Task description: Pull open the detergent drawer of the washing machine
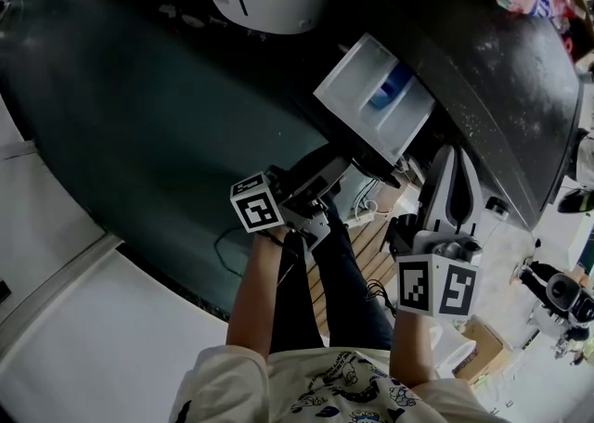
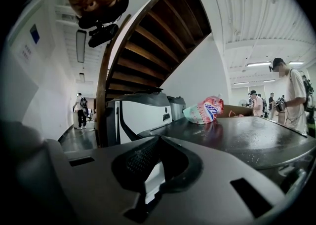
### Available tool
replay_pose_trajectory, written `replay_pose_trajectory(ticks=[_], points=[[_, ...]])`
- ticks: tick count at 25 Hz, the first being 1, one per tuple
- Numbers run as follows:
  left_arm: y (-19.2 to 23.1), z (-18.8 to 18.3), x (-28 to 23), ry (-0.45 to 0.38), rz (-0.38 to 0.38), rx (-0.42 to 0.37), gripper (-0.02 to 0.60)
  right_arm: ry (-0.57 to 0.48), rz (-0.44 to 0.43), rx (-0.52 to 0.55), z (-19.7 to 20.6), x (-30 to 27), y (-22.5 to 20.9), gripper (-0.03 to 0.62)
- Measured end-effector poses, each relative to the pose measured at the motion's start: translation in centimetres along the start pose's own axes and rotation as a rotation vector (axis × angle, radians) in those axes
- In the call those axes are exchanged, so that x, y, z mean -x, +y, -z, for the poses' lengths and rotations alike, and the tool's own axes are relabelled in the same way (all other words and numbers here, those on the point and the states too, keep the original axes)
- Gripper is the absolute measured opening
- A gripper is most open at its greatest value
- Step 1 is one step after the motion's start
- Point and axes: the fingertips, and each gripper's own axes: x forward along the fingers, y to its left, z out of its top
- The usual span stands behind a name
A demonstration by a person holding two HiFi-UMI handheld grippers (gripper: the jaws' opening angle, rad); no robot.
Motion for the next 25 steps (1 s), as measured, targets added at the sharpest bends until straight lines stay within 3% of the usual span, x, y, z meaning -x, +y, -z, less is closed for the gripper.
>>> replay_pose_trajectory(ticks=[18, 25], points=[[-0.1, 0.5, 2.2, 0.007, -0.044, -0.051, 0.155, -0.004, -0.001, 0.002, 0.5, 2.0, 1.0, 0.011], [-0.2, -0.5, 3.0, -0.019, -0.140, -0.099, 0.193, -0.016, 0.000, 0.007, -0.5, 2.6, 1.5, 0.011]])
